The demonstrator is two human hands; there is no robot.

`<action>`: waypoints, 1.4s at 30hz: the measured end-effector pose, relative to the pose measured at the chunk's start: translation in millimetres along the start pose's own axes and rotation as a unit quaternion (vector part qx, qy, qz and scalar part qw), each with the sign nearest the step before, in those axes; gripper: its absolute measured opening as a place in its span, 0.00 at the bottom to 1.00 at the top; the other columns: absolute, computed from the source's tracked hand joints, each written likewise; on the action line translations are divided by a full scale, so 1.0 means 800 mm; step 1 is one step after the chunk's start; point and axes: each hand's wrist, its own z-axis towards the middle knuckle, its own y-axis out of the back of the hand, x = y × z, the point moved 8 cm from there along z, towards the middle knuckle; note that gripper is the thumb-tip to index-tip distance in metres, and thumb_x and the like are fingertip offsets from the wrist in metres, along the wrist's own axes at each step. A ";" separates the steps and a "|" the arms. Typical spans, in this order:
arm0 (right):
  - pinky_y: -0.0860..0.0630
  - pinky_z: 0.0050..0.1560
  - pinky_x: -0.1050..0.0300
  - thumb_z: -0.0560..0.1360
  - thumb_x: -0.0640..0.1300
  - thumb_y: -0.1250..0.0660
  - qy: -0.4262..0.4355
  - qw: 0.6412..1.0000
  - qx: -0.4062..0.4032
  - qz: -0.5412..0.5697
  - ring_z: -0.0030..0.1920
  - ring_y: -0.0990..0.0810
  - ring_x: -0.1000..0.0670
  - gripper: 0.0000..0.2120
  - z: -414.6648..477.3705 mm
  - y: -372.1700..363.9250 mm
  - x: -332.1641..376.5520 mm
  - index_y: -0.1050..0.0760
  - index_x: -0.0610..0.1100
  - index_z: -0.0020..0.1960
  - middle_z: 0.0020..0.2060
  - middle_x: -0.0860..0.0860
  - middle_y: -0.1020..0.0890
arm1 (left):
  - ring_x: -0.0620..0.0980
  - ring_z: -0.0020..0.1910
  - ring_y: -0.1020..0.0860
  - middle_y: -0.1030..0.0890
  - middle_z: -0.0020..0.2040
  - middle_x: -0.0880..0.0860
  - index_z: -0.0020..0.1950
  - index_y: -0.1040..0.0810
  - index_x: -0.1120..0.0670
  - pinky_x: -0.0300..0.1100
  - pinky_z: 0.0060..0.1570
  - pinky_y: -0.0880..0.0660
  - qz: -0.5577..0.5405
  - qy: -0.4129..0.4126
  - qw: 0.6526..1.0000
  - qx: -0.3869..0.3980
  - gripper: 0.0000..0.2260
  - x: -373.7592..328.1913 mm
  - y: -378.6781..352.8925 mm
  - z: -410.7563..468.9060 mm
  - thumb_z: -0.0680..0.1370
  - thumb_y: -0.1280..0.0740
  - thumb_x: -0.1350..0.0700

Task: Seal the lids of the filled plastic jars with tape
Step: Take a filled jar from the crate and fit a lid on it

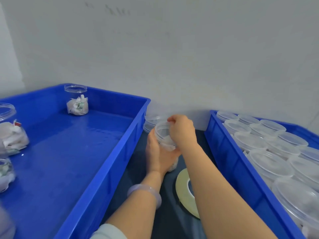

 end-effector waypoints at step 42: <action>0.37 0.63 0.52 0.74 0.62 0.40 0.062 0.972 0.132 -0.185 0.70 0.41 0.42 0.37 -0.096 -0.019 0.010 0.47 0.52 0.77 0.71 0.45 0.38 | 0.32 0.46 0.22 0.21 0.45 0.38 0.49 0.33 0.42 0.29 0.42 0.26 -0.035 -0.044 0.989 0.137 0.27 -0.006 0.022 -0.044 0.55 0.27 0.43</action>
